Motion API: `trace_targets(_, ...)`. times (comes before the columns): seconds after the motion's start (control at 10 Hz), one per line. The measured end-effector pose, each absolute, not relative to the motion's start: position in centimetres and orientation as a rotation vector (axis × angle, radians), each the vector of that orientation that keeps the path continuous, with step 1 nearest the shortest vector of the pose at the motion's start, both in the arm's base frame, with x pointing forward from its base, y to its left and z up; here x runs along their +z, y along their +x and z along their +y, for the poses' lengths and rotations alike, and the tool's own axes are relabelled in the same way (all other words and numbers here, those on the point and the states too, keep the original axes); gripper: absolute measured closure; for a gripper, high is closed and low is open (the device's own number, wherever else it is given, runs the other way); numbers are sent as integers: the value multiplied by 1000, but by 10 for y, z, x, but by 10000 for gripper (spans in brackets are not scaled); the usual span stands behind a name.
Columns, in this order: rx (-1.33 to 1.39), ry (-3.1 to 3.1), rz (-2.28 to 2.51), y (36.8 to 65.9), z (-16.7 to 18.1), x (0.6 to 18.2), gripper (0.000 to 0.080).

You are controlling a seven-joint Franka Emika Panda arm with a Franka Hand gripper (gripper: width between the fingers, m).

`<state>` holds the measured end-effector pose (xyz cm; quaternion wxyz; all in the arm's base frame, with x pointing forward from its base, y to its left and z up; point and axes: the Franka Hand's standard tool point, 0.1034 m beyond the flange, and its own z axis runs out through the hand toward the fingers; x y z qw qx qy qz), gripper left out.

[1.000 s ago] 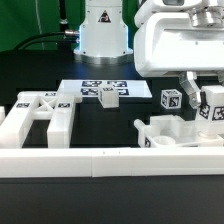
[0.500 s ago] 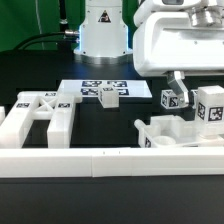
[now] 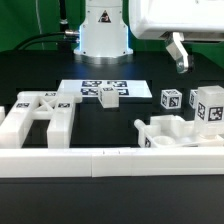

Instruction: Assemble chair

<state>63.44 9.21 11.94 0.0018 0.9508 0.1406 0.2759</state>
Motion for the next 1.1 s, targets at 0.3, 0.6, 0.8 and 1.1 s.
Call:
trace_targets(0.3,832,2996,445,634,93,117,151)
trace_targets(0.6,461,3101,463,626,98,101,151)
trace_targets(0.8,260,3143,453,626,102,96,151)
trace_targets(1.1,28,3170,440,625,107,89,151)
